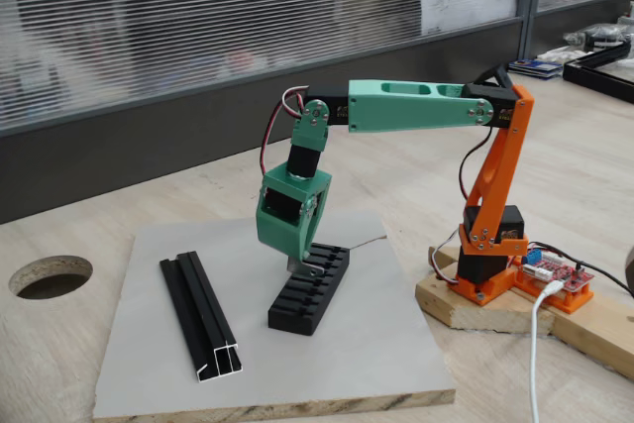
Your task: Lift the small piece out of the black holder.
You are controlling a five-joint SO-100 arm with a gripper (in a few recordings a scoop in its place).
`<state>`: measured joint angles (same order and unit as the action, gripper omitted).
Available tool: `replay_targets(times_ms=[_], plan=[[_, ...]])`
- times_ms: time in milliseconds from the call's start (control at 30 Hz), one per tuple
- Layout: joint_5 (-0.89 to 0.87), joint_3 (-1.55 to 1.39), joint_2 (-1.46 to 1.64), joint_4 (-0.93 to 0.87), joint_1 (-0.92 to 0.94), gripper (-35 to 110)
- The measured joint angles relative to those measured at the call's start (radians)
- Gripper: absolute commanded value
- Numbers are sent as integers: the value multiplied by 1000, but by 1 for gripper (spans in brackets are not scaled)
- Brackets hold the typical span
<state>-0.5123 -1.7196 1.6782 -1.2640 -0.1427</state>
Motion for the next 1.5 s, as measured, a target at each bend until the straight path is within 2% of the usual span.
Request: replay_targets(times_ms=[1133,1500], plan=[[0,0,630,0,0,4],[0,0,678,-2,-3,4]])
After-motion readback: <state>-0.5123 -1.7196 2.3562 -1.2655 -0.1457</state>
